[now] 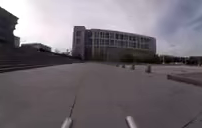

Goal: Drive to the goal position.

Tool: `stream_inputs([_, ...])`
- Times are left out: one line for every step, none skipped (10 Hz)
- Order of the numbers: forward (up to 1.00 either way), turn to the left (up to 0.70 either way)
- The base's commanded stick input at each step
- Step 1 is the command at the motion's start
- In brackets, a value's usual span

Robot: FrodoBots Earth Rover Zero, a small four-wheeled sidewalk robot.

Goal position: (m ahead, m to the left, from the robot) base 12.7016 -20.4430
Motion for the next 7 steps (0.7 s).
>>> stream_inputs([1.00, -0.27])
stream_inputs([1.00, -0.27])
stream_inputs([1.00, -0.27])
stream_inputs([1.00, -0.27])
stream_inputs([1.00, -0.27])
stream_inputs([1.00, -0.27])
stream_inputs([1.00, -0.27])
